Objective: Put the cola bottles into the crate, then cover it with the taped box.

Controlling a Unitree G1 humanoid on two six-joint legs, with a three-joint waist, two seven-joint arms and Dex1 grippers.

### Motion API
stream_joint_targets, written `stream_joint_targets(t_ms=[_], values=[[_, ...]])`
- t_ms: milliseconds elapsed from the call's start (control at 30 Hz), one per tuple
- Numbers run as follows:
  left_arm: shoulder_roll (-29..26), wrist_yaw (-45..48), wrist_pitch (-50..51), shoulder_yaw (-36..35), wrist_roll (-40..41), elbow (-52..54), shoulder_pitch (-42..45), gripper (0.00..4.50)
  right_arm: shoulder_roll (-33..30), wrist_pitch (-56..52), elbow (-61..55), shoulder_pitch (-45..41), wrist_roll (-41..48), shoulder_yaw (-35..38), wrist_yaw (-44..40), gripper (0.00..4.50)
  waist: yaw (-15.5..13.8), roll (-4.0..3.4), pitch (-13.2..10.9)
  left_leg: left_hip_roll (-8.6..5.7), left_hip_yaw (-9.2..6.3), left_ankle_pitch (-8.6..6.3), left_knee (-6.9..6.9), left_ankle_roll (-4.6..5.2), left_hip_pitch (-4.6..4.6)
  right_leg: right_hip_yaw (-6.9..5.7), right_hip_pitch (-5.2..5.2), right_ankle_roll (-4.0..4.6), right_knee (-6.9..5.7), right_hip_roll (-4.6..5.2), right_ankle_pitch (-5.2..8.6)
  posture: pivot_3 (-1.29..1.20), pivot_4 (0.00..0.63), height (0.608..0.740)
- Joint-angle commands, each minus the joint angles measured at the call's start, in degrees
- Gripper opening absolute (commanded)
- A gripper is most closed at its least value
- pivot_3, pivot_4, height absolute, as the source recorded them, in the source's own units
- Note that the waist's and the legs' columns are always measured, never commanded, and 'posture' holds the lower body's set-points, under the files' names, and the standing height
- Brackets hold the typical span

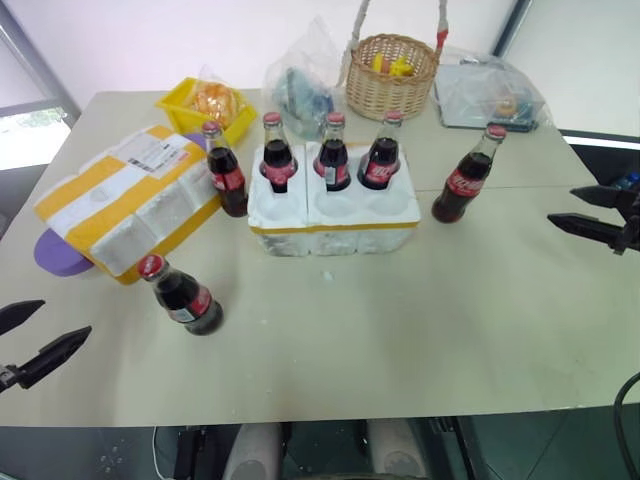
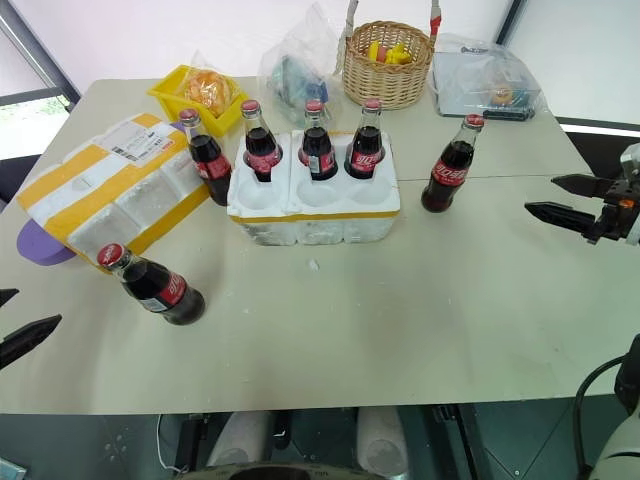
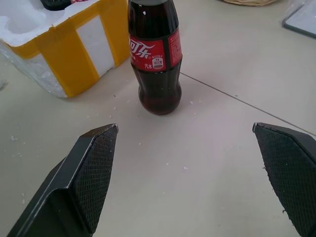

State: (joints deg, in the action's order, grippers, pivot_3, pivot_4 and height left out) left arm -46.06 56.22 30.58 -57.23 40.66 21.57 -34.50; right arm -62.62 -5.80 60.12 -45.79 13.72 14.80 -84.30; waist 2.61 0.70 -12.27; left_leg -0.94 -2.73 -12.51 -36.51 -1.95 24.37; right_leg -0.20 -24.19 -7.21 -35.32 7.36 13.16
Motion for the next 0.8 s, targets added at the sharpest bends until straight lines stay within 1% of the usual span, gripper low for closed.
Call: stream_joint_targets(t_ms=[33,100,167,267,333,433,533,600,633,700,800], values=[[-0.71,0.11,0.58,-1.42,1.16,1.12,0.79,4.45,-1.57,0.64,0.51,-0.67,1.39,2.14,0.48,4.50,0.00,0.00,0.00,0.00,0.00,0.00,0.00,0.00,0.00,0.00,0.00,0.00,-0.01,-0.01,0.00,0.00,0.150,0.737],[-0.89,-1.00,1.96,-1.45,1.96,0.94,2.19,4.45,-1.66,0.58,0.71,-0.60,1.53,2.42,0.65,4.50,0.00,0.00,0.00,0.00,0.00,0.00,-0.01,0.00,-0.01,0.00,0.00,0.00,-0.03,-0.01,0.00,0.00,0.150,0.737],[-1.26,-1.60,1.90,-0.94,0.79,0.61,3.01,4.45,-1.67,0.75,0.90,-0.31,1.47,2.60,0.59,4.50,-0.01,0.00,0.00,0.00,0.00,0.01,-0.02,0.00,-0.02,0.01,0.00,0.00,-0.07,-0.01,0.00,0.00,0.150,0.737],[-1.20,-2.36,2.78,1.66,0.27,0.91,4.13,4.45,-2.27,-1.68,0.51,0.77,2.27,3.10,-1.88,4.50,-0.01,0.00,0.01,0.00,0.00,0.01,-0.04,0.00,-0.03,0.01,0.01,0.00,-0.11,-0.02,0.00,0.00,0.150,0.737],[-0.91,-2.53,3.98,2.37,2.24,1.31,5.60,4.45,-3.04,-4.57,-0.31,1.29,2.79,2.86,-4.30,4.50,-0.02,-0.02,0.02,0.00,0.02,0.01,-0.04,0.00,-0.04,0.03,0.02,-0.01,-0.13,-0.02,-0.01,0.00,0.150,0.737],[-1.15,-2.56,4.26,3.09,2.54,1.81,6.97,4.45,-3.14,-2.58,-1.84,2.63,2.71,3.41,-3.49,4.50,-0.04,-0.02,0.02,0.01,0.02,0.02,-0.09,0.00,-0.04,0.04,0.02,-0.01,-0.19,-0.04,-0.01,0.00,0.150,0.737],[-1.73,-1.40,3.39,3.52,2.70,2.05,8.23,4.45,-3.49,-2.98,-3.13,3.60,3.42,4.06,-4.16,4.50,-0.03,-0.04,0.03,0.01,0.04,0.02,-0.10,0.00,-0.05,0.06,0.02,-0.02,-0.22,-0.04,-0.01,0.00,0.150,0.737],[-2.80,-0.44,4.77,3.33,4.41,2.29,9.30,4.45,-3.72,-3.12,-4.62,4.61,3.94,4.36,-4.80,4.50,0.00,-0.04,0.03,0.02,0.04,0.02,-0.10,0.00,-0.07,0.07,0.02,-0.02,-0.24,-0.05,-0.01,0.00,0.150,0.737],[-3.60,0.28,5.72,3.21,5.83,2.32,10.04,4.45,-3.81,-3.34,-5.68,5.18,4.30,4.42,-5.36,4.50,0.00,-0.04,0.03,0.04,0.05,0.02,-0.10,0.00,-0.08,0.07,0.02,-0.01,-0.24,-0.07,-0.01,0.00,0.150,0.737],[-6.20,3.32,7.33,4.04,7.81,2.76,10.83,4.45,-3.75,-5.36,-11.88,8.87,6.50,4.36,-7.47,4.50,-0.04,-0.04,0.03,0.05,0.05,0.02,-0.11,0.00,-0.09,0.08,0.02,-0.02,-0.28,-0.09,-0.01,0.00,0.150,0.737],[-8.18,7.88,5.57,6.32,4.97,3.75,8.60,4.45,-3.83,-9.27,-23.19,15.62,10.46,4.64,-8.20,4.50,-0.10,-0.09,0.06,0.10,0.05,0.02,-0.15,0.00,-0.08,0.10,0.03,-0.01,-0.30,-0.13,-0.01,0.00,0.150,0.737]])
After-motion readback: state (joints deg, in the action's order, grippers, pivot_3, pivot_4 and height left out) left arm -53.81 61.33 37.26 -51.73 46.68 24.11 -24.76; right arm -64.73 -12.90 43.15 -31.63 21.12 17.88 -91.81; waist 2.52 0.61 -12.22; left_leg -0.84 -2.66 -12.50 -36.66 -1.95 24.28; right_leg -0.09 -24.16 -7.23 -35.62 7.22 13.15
